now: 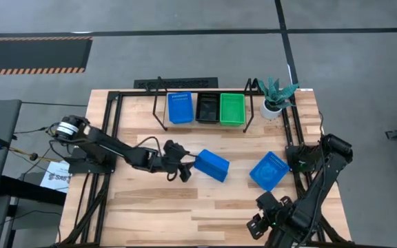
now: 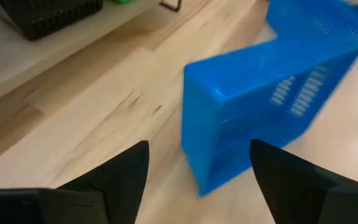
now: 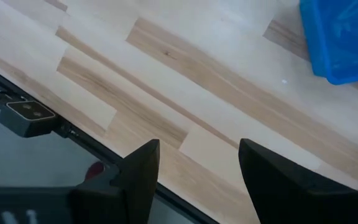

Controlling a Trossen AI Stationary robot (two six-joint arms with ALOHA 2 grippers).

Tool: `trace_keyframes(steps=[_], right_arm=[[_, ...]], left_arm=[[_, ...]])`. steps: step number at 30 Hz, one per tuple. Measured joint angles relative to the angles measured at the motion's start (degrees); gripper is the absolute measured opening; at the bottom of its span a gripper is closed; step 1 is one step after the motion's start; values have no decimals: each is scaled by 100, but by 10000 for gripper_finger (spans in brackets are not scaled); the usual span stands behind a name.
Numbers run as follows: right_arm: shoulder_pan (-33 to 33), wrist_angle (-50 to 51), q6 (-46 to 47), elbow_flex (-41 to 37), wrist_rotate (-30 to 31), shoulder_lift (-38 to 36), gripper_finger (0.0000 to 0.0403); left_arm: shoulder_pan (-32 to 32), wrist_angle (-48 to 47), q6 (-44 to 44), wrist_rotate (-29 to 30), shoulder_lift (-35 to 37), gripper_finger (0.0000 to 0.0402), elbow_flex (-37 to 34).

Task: Stack baskets on shelf by color
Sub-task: Stack the left blue bin on top of the other blue bin on the shelf

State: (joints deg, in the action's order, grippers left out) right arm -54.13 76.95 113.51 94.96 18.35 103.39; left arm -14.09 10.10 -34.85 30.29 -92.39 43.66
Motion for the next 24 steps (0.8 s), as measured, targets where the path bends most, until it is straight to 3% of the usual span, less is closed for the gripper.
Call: trace_keyframes(steps=[7,10,13,19,24], right_arm=[[26,0,1,0,-17,0,245],[24,-35,27,0,-22,0,245],[24,-60,36,0,-22,0,245],[24,-48,36,0,-22,0,245],[24,-14,38,0,-24,0,245]], left_arm=[[43,402,416,119,-885,266,354],[133,276,381,124,-1122,247,530],[260,185,314,-32,-1249,194,709],[547,-730,97,-603,-1286,21,1049],[654,-1821,485,-1824,-1031,2,1786]])
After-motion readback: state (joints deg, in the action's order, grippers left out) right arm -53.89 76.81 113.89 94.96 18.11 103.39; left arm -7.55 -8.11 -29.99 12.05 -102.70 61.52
